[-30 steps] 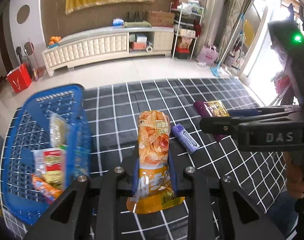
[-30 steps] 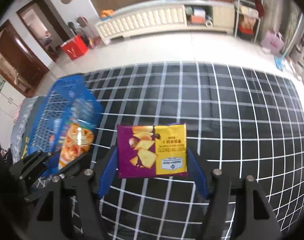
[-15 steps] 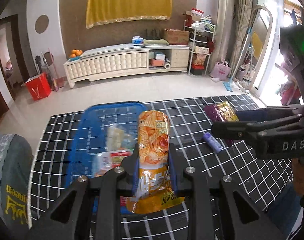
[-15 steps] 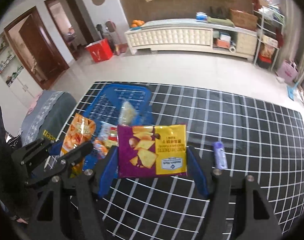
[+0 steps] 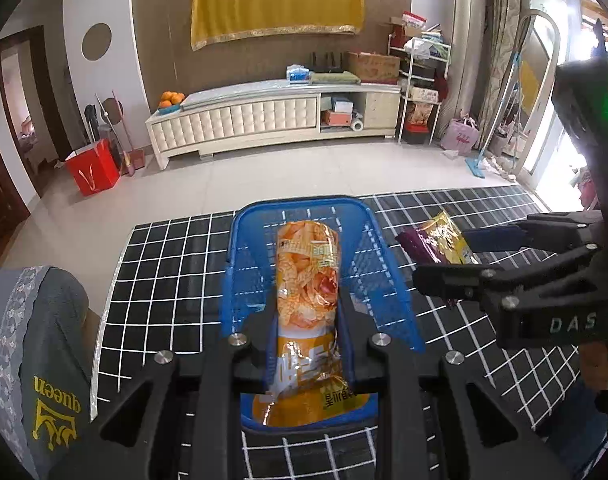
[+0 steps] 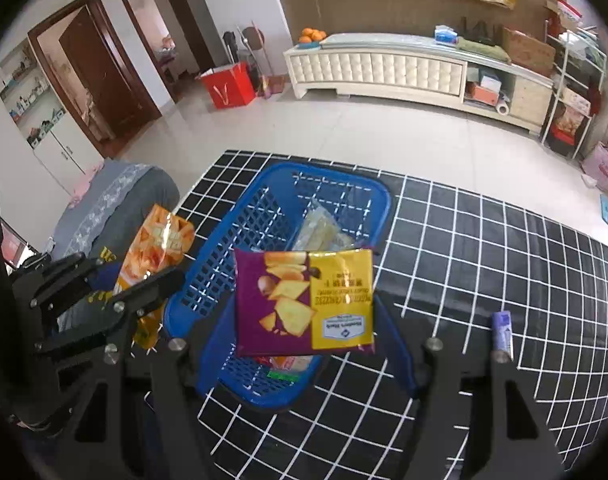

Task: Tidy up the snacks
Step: 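Carry the orange pouch with the left tool while the right tool carries the chip bag over the basket, then open the left tool to drop the orange pouch while the right tool releases the chip bag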

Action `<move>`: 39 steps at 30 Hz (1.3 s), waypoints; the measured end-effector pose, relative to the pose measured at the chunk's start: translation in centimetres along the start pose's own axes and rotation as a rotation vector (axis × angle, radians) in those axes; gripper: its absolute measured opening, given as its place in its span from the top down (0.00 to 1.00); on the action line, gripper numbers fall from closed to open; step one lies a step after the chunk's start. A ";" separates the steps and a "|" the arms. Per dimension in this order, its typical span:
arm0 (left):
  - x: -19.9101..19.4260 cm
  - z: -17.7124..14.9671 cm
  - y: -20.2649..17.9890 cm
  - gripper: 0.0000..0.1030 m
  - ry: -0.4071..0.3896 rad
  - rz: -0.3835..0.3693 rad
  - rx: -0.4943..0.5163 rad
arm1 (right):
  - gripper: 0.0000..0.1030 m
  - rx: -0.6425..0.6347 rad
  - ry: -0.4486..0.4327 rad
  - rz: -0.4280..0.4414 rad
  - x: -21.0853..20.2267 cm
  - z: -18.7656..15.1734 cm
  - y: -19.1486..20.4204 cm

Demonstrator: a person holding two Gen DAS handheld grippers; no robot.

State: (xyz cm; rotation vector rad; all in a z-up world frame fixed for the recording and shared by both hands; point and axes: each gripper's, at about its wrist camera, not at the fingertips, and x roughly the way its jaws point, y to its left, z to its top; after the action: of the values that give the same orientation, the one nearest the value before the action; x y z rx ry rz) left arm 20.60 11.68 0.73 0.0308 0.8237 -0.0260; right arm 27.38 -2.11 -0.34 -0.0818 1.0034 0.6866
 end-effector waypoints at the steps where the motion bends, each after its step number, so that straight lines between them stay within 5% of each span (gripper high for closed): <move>1: 0.6 0.0 0.4 0.78 0.007 0.001 -0.004 | 0.30 -0.003 0.003 -0.002 0.4 0.1 0.1; 14: 8.4 1.2 3.2 0.73 0.084 -0.018 -0.046 | 0.30 0.009 0.065 -0.047 4.3 1.3 -0.8; 16: 9.2 1.5 3.1 0.67 0.082 -0.016 -0.040 | 0.30 0.007 0.070 -0.054 4.5 1.3 -1.0; 18: 9.9 1.7 3.0 0.41 0.087 -0.023 -0.029 | 0.30 0.006 0.073 -0.064 4.5 1.3 -1.3; 19: 10.1 1.7 2.9 0.37 0.086 -0.013 -0.026 | 0.30 0.006 0.074 -0.066 4.5 1.2 -1.4; 39: 2.7 0.1 7.1 0.26 0.013 0.053 -0.095 | 0.30 -0.089 0.047 -0.043 3.2 2.4 3.4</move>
State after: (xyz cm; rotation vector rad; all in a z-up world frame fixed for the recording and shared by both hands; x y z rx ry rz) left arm 22.74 18.72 -1.09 -0.0364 0.8357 0.0629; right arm 28.40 2.99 -0.74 -0.1974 1.0130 0.6929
